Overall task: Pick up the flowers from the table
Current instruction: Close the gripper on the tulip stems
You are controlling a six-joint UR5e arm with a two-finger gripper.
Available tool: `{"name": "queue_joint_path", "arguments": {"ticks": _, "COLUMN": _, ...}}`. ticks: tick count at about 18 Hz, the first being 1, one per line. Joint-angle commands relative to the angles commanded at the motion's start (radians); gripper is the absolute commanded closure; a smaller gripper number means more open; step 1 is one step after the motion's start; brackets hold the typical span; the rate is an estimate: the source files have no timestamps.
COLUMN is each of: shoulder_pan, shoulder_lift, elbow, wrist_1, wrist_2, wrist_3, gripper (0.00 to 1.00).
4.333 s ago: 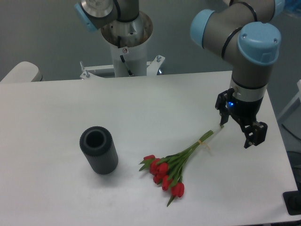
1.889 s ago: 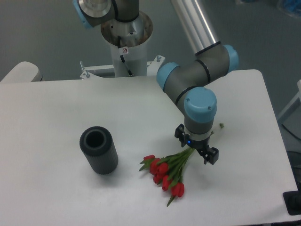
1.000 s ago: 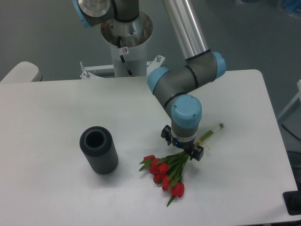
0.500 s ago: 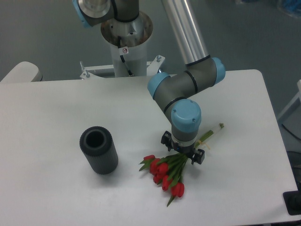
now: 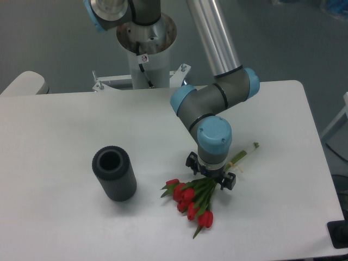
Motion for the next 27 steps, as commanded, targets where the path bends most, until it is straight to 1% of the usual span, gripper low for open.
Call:
{"name": "queue_joint_path", "arguments": {"ticks": 1, "shoulder_pan": 0.000, "shoulder_lift": -0.002, "elbow": 0.002, "wrist_1": 0.000, "wrist_2": 0.000, "wrist_3": 0.002, "gripper": 0.37}}
{"name": "queue_joint_path", "arguments": {"ticks": 2, "shoulder_pan": 0.000, "shoulder_lift": -0.003, "elbow": 0.003, "wrist_1": 0.000, "wrist_2": 0.002, "wrist_3": 0.003, "gripper": 0.40}}
{"name": "queue_joint_path", "arguments": {"ticks": 5, "shoulder_pan": 0.000, "shoulder_lift": -0.003, "elbow": 0.003, "wrist_1": 0.000, "wrist_2": 0.000, "wrist_3": 0.008, "gripper": 0.42}}
{"name": "queue_joint_path", "arguments": {"ticks": 8, "shoulder_pan": 0.000, "shoulder_lift": -0.002, "elbow": 0.011, "wrist_1": 0.000, "wrist_2": 0.002, "wrist_3": 0.014, "gripper": 0.45}}
{"name": "queue_joint_path", "arguments": {"ticks": 9, "shoulder_pan": 0.002, "shoulder_lift": -0.002, "elbow": 0.011, "wrist_1": 0.000, "wrist_2": 0.000, "wrist_3": 0.014, "gripper": 0.48}}
{"name": "queue_joint_path", "arguments": {"ticks": 10, "shoulder_pan": 0.002, "shoulder_lift": -0.002, "elbow": 0.011, "wrist_1": 0.000, "wrist_2": 0.000, "wrist_3": 0.015, "gripper": 0.53}}
{"name": "queue_joint_path", "arguments": {"ticks": 11, "shoulder_pan": 0.003, "shoulder_lift": -0.002, "elbow": 0.011, "wrist_1": 0.000, "wrist_2": 0.000, "wrist_3": 0.017, "gripper": 0.56}}
{"name": "queue_joint_path", "arguments": {"ticks": 20, "shoulder_pan": 0.003, "shoulder_lift": 0.003, "elbow": 0.012, "wrist_1": -0.002, "wrist_2": 0.000, "wrist_3": 0.018, "gripper": 0.69}}
{"name": "queue_joint_path", "arguments": {"ticks": 22, "shoulder_pan": 0.003, "shoulder_lift": 0.005, "elbow": 0.012, "wrist_1": -0.002, "wrist_2": -0.002, "wrist_3": 0.018, "gripper": 0.70}}
{"name": "queue_joint_path", "arguments": {"ticks": 24, "shoulder_pan": 0.003, "shoulder_lift": 0.006, "elbow": 0.014, "wrist_1": -0.002, "wrist_2": -0.002, "wrist_3": 0.018, "gripper": 0.74}}
{"name": "queue_joint_path", "arguments": {"ticks": 25, "shoulder_pan": 0.003, "shoulder_lift": 0.006, "elbow": 0.014, "wrist_1": 0.000, "wrist_2": -0.002, "wrist_3": 0.018, "gripper": 0.79}}
{"name": "queue_joint_path", "arguments": {"ticks": 27, "shoulder_pan": 0.005, "shoulder_lift": 0.009, "elbow": 0.014, "wrist_1": 0.000, "wrist_2": -0.003, "wrist_3": 0.020, "gripper": 0.79}}
